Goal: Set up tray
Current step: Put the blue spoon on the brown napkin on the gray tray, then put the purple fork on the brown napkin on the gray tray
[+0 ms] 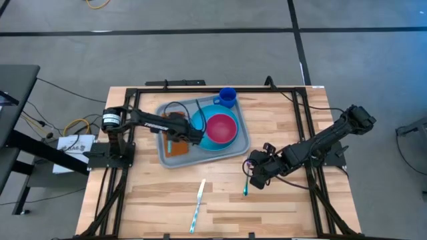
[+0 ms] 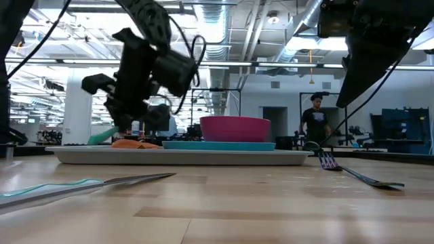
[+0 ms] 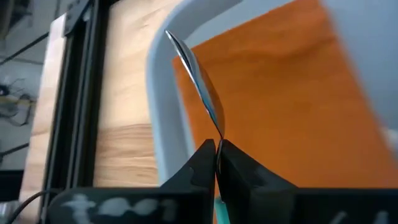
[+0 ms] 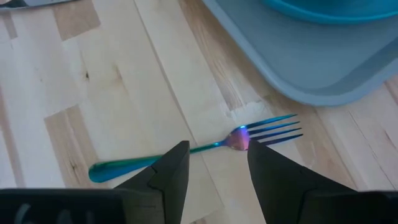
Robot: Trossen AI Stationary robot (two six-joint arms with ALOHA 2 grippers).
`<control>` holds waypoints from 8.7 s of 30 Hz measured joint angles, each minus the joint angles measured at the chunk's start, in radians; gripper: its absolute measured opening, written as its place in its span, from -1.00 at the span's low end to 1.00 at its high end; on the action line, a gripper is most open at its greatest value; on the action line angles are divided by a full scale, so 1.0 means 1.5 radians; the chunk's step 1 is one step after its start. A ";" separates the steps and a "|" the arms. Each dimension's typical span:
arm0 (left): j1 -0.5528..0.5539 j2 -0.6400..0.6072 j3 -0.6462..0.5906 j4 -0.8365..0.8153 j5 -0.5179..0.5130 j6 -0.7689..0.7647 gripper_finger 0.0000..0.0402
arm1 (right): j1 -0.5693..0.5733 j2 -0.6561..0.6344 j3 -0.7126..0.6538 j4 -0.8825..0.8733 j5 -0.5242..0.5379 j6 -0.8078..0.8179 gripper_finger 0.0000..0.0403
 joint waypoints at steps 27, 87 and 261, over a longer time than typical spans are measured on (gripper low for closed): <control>0.005 -0.001 0.052 -0.036 -0.050 0.173 -0.68 | 0.004 0.000 0.000 0.005 0.035 -0.031 -0.24; -0.390 -0.318 -0.035 0.644 -0.155 0.729 -0.68 | -0.072 -0.309 -0.369 0.215 0.146 -0.137 -0.14; -0.245 0.229 0.000 1.411 0.387 0.511 -0.84 | 0.022 0.217 -0.380 1.351 0.132 -0.365 -1.00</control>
